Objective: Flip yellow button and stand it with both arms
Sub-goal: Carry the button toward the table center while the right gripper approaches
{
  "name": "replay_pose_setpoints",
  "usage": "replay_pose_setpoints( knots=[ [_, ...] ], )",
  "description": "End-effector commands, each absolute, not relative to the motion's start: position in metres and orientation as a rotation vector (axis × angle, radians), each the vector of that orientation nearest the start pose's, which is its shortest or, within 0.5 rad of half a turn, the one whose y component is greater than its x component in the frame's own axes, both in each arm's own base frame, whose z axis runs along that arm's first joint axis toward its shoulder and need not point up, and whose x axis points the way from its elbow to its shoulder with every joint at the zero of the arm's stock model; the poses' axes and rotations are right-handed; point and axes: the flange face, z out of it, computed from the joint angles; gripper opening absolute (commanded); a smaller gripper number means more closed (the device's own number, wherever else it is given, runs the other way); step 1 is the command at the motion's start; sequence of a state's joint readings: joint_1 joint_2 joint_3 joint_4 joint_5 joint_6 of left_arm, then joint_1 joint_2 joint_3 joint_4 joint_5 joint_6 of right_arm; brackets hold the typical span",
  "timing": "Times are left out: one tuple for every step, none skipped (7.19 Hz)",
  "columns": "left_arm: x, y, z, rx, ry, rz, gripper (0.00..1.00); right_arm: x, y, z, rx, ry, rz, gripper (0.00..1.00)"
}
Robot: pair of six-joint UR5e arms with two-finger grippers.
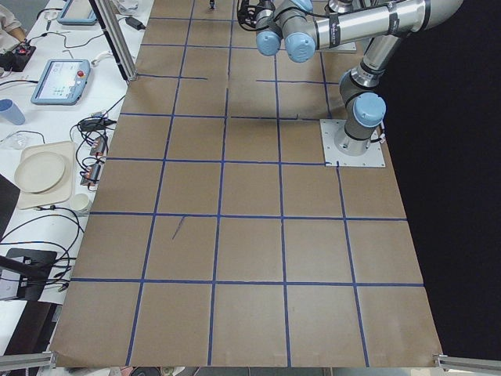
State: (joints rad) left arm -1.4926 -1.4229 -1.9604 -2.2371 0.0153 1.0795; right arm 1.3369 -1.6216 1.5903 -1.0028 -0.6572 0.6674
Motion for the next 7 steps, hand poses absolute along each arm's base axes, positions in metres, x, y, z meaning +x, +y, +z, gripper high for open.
replay_pose_setpoints(
  knots=[
    [-0.228, -0.389, 0.409, -0.014, -1.495, 0.208, 0.14, 0.113, -0.454, 0.495, 1.282, 1.745, 0.956, 1.0],
    [-0.23, -0.388, 0.409, -0.019, -1.493, 0.208, 0.14, 0.119, -0.452, 0.501, 1.27, 1.698, 0.955, 1.0],
    [-0.23, -0.386, 0.41, -0.03, -1.496, 0.211, 0.14, 0.121, -0.453, 0.502, 1.27, 1.662, 0.955, 1.0],
    [-0.23, -0.385, 0.411, -0.031, -1.496, 0.21, 0.14, 0.119, -0.453, 0.503, 1.279, 1.655, 0.954, 1.0],
    [-0.23, -0.384, 0.411, -0.031, -1.496, 0.21, 0.14, 0.12, -0.449, 0.504, 1.283, 1.651, 0.962, 1.0],
    [-0.23, -0.384, 0.411, -0.03, -1.496, 0.209, 0.14, 0.124, -0.442, 0.503, 1.293, 1.64, 1.009, 1.0],
    [-0.23, -0.385, 0.411, -0.029, -1.496, 0.208, 0.14, 0.124, -0.441, 0.502, 1.3, 1.636, 1.016, 1.0]
  ],
)
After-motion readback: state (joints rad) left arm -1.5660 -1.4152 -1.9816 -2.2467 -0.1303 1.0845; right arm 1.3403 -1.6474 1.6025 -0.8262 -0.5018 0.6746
